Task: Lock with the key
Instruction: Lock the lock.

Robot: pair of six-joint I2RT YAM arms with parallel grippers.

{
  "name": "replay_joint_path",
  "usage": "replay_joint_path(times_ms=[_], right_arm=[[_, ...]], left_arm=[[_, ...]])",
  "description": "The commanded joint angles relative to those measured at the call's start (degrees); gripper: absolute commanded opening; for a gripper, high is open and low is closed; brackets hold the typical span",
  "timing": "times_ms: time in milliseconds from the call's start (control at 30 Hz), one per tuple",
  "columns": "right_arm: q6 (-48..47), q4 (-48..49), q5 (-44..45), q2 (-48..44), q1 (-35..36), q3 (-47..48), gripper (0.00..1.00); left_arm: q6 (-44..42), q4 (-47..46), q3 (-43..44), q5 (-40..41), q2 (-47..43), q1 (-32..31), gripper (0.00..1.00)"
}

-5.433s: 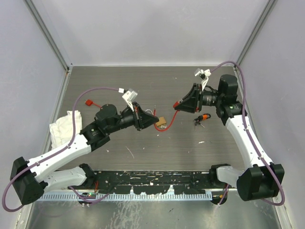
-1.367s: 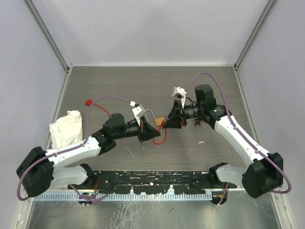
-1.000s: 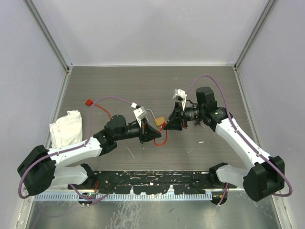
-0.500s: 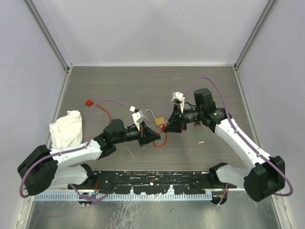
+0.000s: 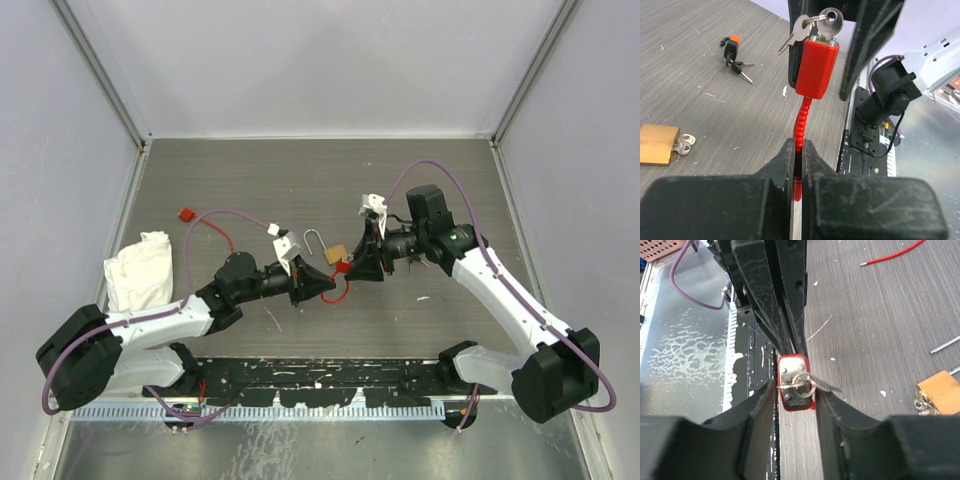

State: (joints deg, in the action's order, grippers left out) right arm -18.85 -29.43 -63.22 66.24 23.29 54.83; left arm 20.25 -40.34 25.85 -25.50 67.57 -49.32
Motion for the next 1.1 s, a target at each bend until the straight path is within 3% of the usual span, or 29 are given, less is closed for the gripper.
replay_joint_path(times_ms=[0,300,533,833,1067], right_arm=[[-2.30,-3.93,0.05,-2.19,-0.37,2.85,0.47],[-4.72,-7.17,0.19,-3.84,-2.36,4.18,0.75],[-7.72,-10.91,-0.13,-5.00,-3.83,5.49,0.86],[-8.10,-12.63,0.09,-6.29,-6.52,7.02,0.88],[2.38,-13.95,0.89,-4.40,-6.84,12.41,0.75]], left_arm=[[-1.58,-6.94,-0.30,1.91,-2.38,0.34,0.00],[-1.66,-6.00,-1.54,2.20,-3.85,0.33,0.00],[-1.95,-4.99,-2.53,2.55,-4.74,0.32,0.00],[-2.64,-2.56,-2.78,2.30,-6.70,0.34,0.00],[-8.22,10.27,-0.25,5.71,-9.83,-0.16,0.00]])
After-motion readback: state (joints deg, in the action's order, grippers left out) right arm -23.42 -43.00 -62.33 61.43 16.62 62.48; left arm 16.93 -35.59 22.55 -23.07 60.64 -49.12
